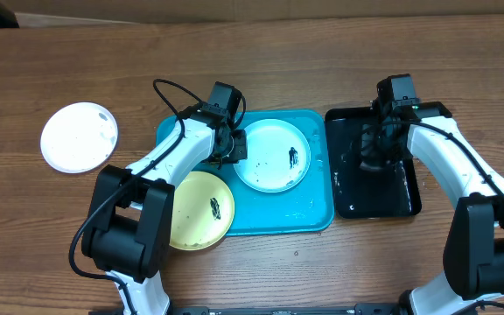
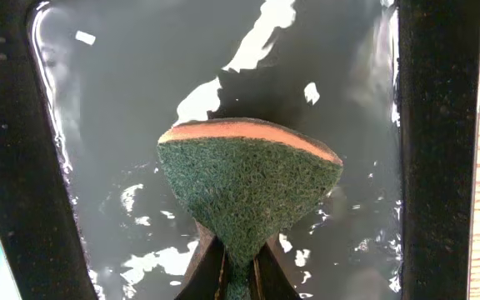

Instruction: Clean dirty plates on tray and stack at the side

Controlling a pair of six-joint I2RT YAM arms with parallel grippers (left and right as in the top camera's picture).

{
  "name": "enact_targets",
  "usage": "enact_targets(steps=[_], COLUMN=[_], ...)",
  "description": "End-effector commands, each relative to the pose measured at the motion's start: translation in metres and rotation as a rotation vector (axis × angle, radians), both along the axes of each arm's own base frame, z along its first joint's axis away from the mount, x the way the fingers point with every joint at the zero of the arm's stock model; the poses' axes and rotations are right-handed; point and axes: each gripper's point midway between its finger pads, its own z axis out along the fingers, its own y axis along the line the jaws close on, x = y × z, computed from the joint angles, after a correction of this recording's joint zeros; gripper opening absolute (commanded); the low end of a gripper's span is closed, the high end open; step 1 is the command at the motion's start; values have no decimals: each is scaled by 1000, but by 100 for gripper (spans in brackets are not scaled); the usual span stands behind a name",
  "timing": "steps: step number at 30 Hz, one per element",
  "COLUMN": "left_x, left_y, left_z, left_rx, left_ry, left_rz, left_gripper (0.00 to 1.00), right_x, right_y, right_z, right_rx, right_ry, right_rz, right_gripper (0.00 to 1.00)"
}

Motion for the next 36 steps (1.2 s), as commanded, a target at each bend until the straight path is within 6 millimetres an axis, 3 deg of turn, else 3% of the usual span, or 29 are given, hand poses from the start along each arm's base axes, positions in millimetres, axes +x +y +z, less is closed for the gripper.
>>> enact_targets(steps=[1, 10, 22, 32, 33, 35, 36], left_x=[-3, -3, -5, -7, -8, -9, -10], left_y=[0, 0, 1, 18, 20, 21, 21], left_z=[-6, -6, -7, -7, -7, -8, -8], left_rx=[14, 14, 17, 24, 27, 35, 37], left_ry=[10, 8, 16, 54, 61, 64, 65], left_rz=[-17, -17, -14, 77, 81, 70, 65], left_gripper=[5, 4, 4, 4, 5, 20, 22], right_x=[9, 4, 4, -5, -4, -3, -3], right_y=[0, 0, 7, 6, 5, 1, -1], right_z=[15, 9, 18, 6, 6, 6, 6], right_rx=[2, 0, 40, 42, 38, 16, 4], right_ry=[-50, -37, -20, 5, 3, -3, -4], right_rz=[3, 3, 8, -21, -22, -27, -29], right_gripper=[4, 4, 4, 4, 4, 4, 4])
